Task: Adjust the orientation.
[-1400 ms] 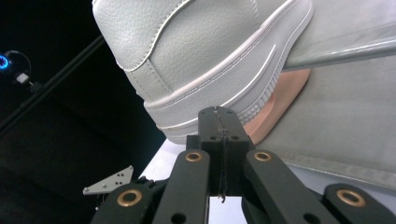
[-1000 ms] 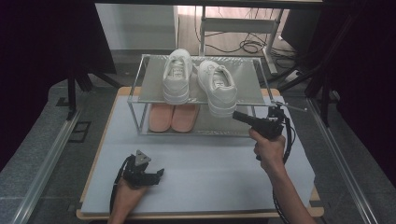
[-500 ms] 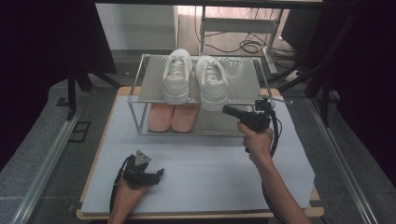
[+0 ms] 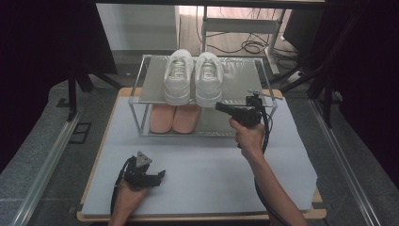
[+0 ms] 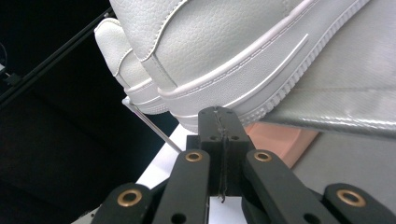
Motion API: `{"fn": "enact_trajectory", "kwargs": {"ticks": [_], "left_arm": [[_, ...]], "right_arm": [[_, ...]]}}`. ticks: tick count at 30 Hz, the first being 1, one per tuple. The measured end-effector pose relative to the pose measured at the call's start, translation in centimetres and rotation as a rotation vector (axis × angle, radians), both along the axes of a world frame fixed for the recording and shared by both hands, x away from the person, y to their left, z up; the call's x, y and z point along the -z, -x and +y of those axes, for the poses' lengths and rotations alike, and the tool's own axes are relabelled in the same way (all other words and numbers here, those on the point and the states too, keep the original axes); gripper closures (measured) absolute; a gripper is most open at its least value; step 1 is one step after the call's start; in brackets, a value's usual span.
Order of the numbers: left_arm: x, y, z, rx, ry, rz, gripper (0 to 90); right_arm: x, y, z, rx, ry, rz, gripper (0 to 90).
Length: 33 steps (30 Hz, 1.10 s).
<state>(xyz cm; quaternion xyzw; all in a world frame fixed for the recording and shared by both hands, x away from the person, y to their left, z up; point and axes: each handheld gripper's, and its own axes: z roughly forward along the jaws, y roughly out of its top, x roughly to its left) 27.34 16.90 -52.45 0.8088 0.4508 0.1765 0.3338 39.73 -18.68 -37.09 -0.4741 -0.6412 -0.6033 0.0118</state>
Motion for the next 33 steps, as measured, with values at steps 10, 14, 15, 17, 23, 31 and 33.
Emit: {"fn": "enact_trajectory", "kwargs": {"ticks": [10,14,15,17,23,31,33], "left_arm": [[0.0,0.0,0.0,0.0,0.001,0.0,16.6],[0.0,0.0,0.0,0.0,0.0,0.001,16.6],[0.0,0.0,0.0,0.0,0.0,0.001,16.6],[0.0,0.0,0.0,0.0,0.0,0.002,16.6],[0.0,0.0,0.0,0.0,0.002,0.001,16.6],[0.0,0.0,0.0,-0.001,0.0,0.0,16.6],[0.0,0.0,0.0,-0.001,0.0,0.002,16.6]], "right_arm": [[0.0,-0.7,2.1,-0.008,0.027,-0.01,89.9],[0.0,-0.7,2.1,-0.008,0.027,-0.022,89.9],[0.1,-0.7,2.0,-0.013,0.028,-0.025,89.9],[0.2,-0.7,1.9,-0.021,0.028,-0.03,89.3],[-0.1,-0.1,1.8,-0.026,0.078,-0.047,79.4],[-0.2,0.9,1.2,-0.016,0.183,-0.09,60.9],[-0.2,1.1,1.1,-0.013,0.2,-0.101,56.2]]}}
